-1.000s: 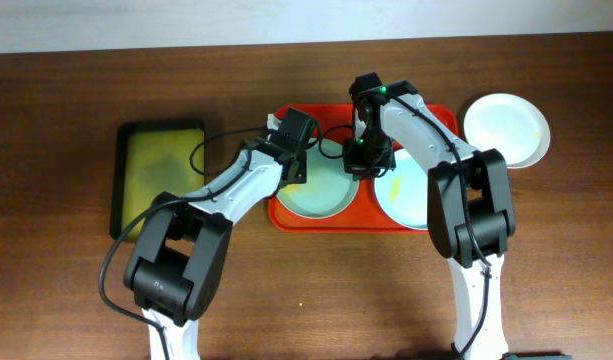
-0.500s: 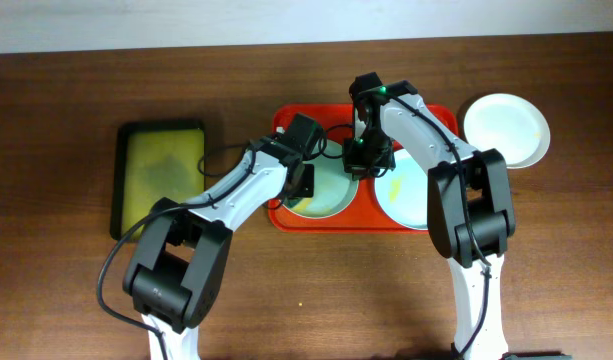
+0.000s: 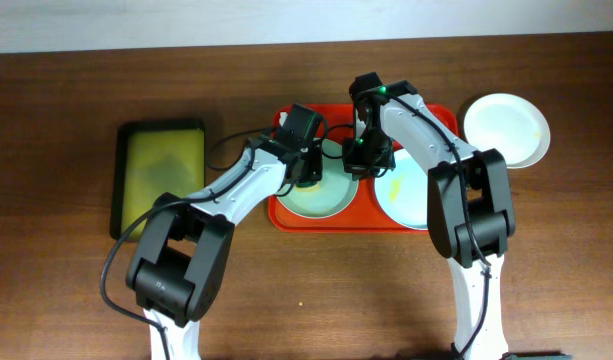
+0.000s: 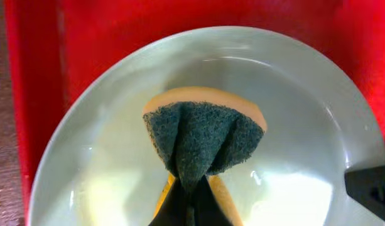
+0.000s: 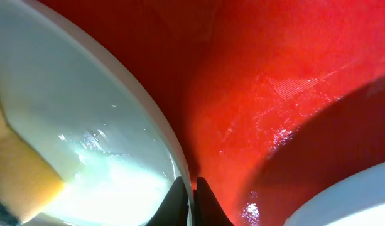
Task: Clean dirty plates on tray and stack at the side
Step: 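Scrub the pale green plate with the sponge in the left gripper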
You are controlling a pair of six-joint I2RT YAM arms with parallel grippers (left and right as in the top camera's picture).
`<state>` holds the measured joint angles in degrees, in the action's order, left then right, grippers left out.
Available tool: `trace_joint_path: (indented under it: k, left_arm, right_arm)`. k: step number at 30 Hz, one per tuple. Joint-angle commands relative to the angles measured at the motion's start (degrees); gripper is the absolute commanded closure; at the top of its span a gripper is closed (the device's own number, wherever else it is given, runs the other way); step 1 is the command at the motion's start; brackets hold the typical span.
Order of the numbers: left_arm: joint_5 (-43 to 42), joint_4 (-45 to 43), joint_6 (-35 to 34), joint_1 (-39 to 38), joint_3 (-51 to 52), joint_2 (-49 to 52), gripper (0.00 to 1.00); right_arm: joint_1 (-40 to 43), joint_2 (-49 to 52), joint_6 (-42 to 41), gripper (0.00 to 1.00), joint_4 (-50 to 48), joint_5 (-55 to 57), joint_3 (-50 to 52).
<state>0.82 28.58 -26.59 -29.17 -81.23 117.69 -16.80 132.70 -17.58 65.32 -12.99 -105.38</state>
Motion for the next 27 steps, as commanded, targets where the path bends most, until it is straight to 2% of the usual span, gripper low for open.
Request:
trace_joint_path:
  k: [1,2,4,7,10,12,20,22,27]
  left_arm:
    - [11.3,3.91,3.08,0.83,-1.14,0.44,1.0]
    - [19.1,6.95,3.1,1.16,-1.14,-0.28,1.0]
    - [20.13,8.31,3.08,1.49,-1.25,-2.12,1.0]
    - [12.24,5.68,3.08,1.33,-1.33,-5.05,1.0]
    - [-4.24,1.62,1.2,1.09,-1.33,-4.98,1.0]
    - [-4.7,1.64,-3.04,0.2,-1.33,-4.85,1.0]
    - [-2.34,5.38,-3.39,-1.81,-1.31,0.68,1.0]
    - [1.05,7.13,-3.37,-1.66,-1.31,1.05,1.0]
    - [23.32,10.97,-2.82,-1.64,-1.88,0.07,1.0]
  right_arm:
    - [-0.07,1.81,-0.7,0.96,-0.28,2.67,0.28]
    - [-0.04,1.81,-0.7,0.95,-0.2,2.69,0.28]
    - [-0.04,1.81,-0.7,0.96,-0.48,2.69,0.28]
    - [-0.07,1.81,-0.72,0.96,-0.79,2.67,0.28]
    - [-0.07,1.81,-0.72,0.95,-0.83,2.69,0.28]
    - [-0.07,1.81,-0.72,0.96,-0.98,2.67,0.28]
    - [-0.04,1.81,-0.7,0.95,-0.74,2.67,0.31]
    - [-0.07,1.81,-0.7,0.95,-0.74,2.69,0.31]
    - [-0.04,1.81,-0.7,0.96,-0.59,2.69,0.31]
